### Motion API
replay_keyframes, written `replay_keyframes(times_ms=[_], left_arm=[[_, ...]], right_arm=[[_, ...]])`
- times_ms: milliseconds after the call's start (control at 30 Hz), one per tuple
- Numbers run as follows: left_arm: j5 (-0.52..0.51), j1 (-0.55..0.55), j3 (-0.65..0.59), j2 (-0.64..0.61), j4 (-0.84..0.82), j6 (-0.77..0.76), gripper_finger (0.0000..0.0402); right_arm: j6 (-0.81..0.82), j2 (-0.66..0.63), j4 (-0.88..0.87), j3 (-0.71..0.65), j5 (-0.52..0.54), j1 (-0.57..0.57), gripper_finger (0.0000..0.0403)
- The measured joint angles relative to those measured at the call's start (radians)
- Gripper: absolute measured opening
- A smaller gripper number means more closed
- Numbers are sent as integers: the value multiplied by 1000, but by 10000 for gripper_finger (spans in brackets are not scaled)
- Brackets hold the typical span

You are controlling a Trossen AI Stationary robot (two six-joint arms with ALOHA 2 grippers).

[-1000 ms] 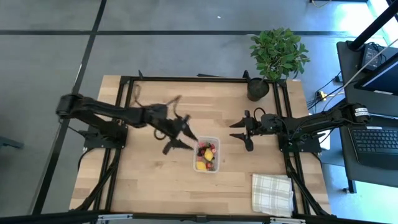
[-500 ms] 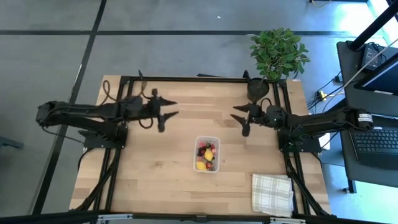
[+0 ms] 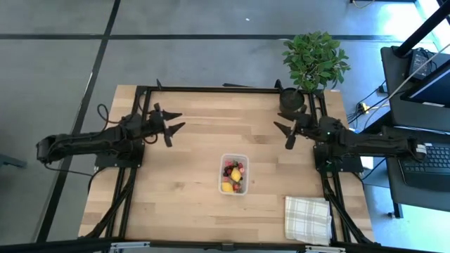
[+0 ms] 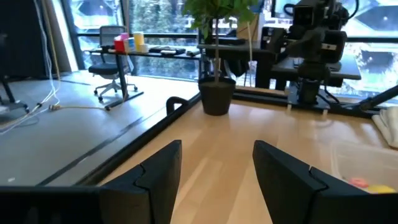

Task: Pick and placing Produce into tupperware
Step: Return to Home Position

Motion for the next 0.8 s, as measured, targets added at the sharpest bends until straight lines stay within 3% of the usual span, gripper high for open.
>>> replay_keyframes(times_ms=[167, 300, 533, 800], left_arm=[[1, 16, -88, -102, -2, -27, 192], [1, 16, -137, -172, -16, -36, 192], [1, 16, -151, -288, -132, -67, 192], [-11, 16, -163, -419, -235, -89, 192]], right_arm=[[-1, -127, -118, -2, 30, 0, 198], [-4, -226, -95, -54, 30, 0, 198], [-2, -436, -41, -198, 30, 0, 198], [5, -557, -156, -201, 30, 0, 198]])
